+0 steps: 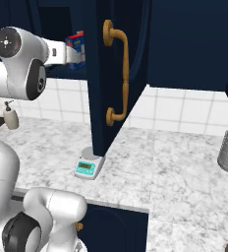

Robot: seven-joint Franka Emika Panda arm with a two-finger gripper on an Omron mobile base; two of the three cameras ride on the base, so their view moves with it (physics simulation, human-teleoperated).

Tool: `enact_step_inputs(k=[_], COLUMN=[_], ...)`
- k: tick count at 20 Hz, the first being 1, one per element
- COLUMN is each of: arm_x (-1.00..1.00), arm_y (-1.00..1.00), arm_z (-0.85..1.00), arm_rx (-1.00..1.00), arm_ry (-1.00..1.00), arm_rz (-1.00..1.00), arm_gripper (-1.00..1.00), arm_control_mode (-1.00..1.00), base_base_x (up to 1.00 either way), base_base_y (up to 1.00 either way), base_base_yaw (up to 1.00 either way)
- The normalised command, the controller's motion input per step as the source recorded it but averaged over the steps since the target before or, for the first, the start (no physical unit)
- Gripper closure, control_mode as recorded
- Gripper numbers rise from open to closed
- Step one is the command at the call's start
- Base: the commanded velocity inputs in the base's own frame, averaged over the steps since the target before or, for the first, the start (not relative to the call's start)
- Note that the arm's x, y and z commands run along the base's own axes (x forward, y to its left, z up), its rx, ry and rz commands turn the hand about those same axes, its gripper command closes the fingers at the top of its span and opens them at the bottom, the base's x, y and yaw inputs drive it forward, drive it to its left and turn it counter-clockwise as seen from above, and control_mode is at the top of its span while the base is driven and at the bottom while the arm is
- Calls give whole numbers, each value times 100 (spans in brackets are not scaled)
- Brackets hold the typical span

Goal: Pick the boxed food and place it on the digital scale for weighing, and close the cabinet.

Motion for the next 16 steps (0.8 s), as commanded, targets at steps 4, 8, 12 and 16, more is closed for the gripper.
enact_step_inputs(k=[4,8,12,16], arm_x=[48,42,44,42], arm_y=[0,4,22,25], arm_z=[22,16,1,0], arm_rx=[0,0,0,0], arm_ry=[-5,2,10,7], arm_rz=[0,-1,-5,-7], arm_gripper=[-100,-100,-100,-100], arm_control_mode=[-100,-100,-100,-100], base_base_x=[0,0,0,0], base_base_y=[0,0,0,0], base_base_yaw=[0,0,0,0])
